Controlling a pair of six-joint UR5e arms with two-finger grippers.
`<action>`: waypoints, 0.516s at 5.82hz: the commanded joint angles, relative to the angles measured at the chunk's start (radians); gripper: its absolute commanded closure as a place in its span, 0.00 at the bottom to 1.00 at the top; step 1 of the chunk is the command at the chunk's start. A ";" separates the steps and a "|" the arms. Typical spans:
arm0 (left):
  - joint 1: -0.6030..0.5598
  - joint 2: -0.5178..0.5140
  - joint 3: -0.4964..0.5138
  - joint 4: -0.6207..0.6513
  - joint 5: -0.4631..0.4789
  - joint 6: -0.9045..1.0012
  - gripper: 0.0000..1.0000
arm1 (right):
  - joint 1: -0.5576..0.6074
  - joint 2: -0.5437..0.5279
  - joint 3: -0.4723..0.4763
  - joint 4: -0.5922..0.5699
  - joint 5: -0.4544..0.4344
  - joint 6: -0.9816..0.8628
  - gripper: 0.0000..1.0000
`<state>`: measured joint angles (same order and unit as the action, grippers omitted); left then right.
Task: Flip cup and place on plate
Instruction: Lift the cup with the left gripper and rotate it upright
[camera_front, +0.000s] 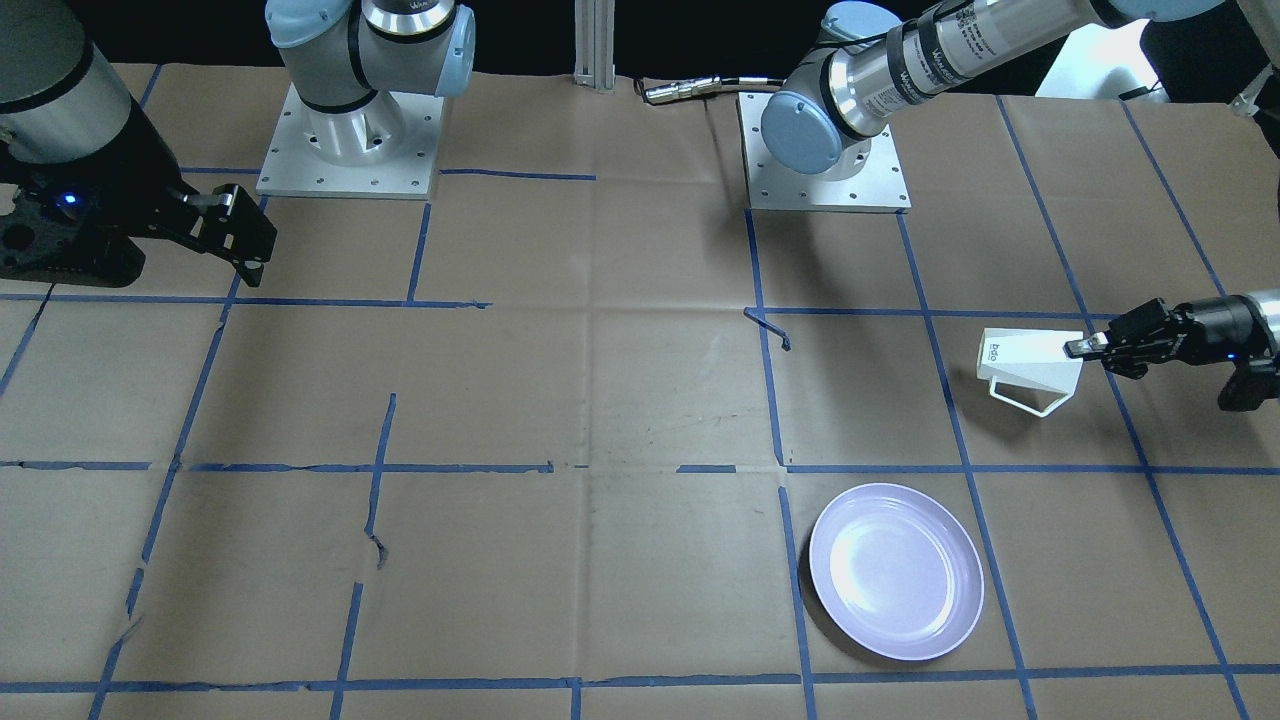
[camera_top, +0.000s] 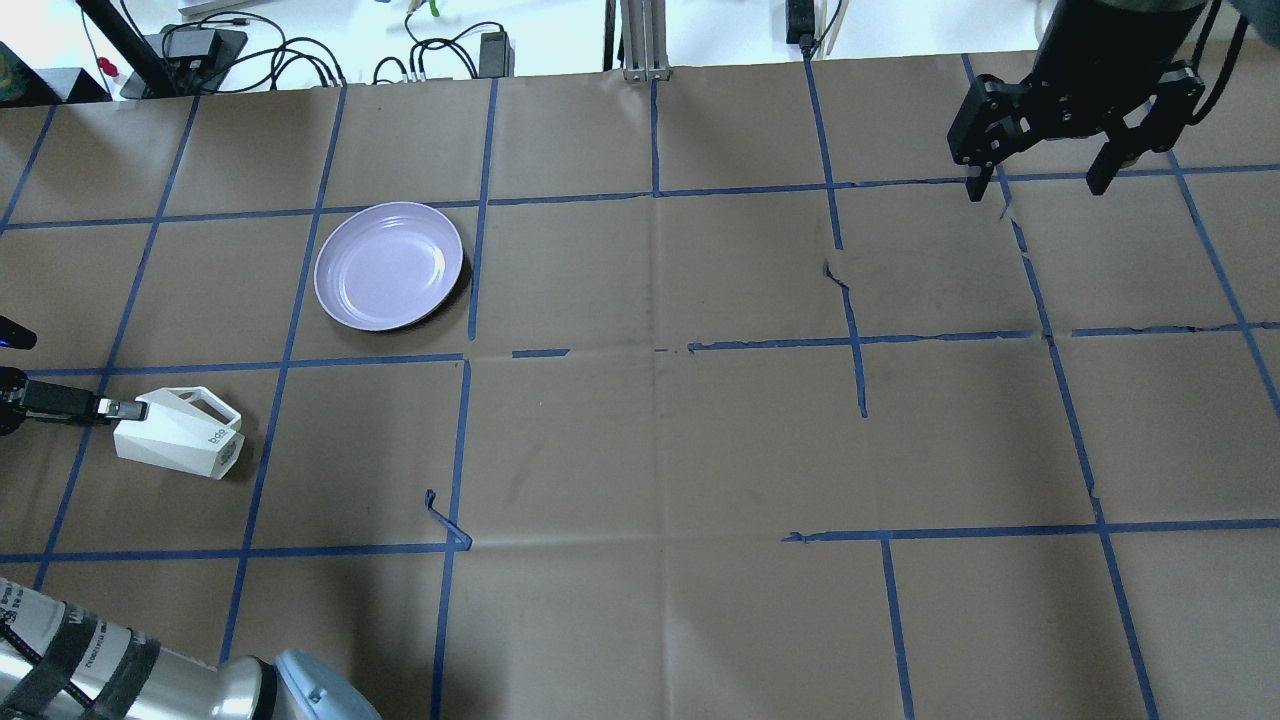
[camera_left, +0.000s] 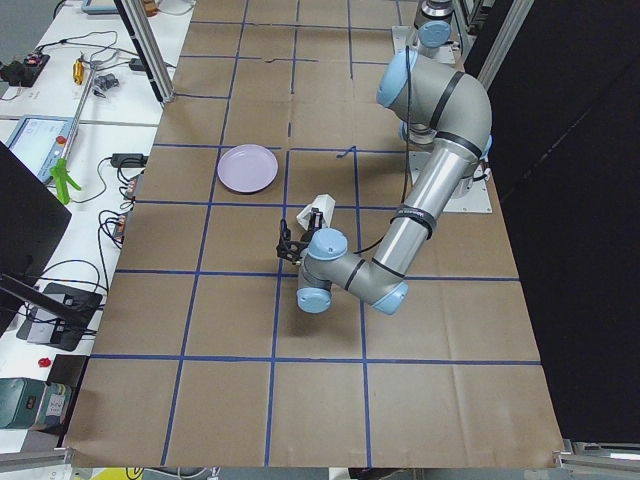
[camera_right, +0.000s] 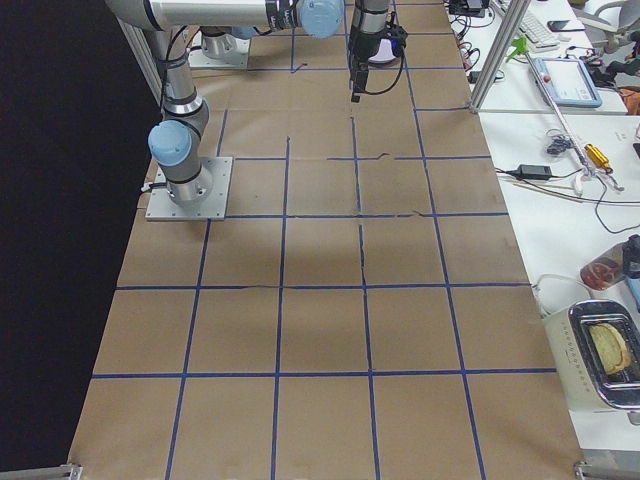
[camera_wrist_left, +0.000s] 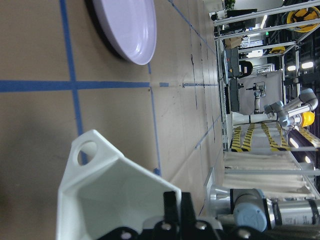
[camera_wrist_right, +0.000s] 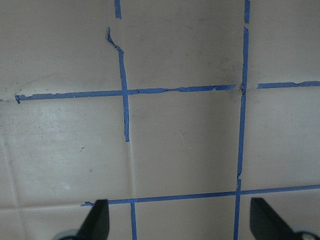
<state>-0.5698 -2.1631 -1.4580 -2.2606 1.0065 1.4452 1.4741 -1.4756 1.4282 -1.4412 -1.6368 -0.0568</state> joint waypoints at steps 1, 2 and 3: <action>-0.015 0.223 0.011 -0.092 -0.040 -0.215 1.00 | 0.000 0.000 0.000 0.001 0.000 0.000 0.00; -0.021 0.355 0.011 -0.079 -0.042 -0.335 1.00 | 0.000 0.000 0.000 0.001 0.000 0.000 0.00; -0.028 0.476 0.010 -0.038 -0.040 -0.417 1.00 | 0.000 0.000 0.000 0.001 0.000 0.000 0.00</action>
<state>-0.5908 -1.8058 -1.4473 -2.3273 0.9671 1.1183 1.4741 -1.4755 1.4281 -1.4404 -1.6367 -0.0568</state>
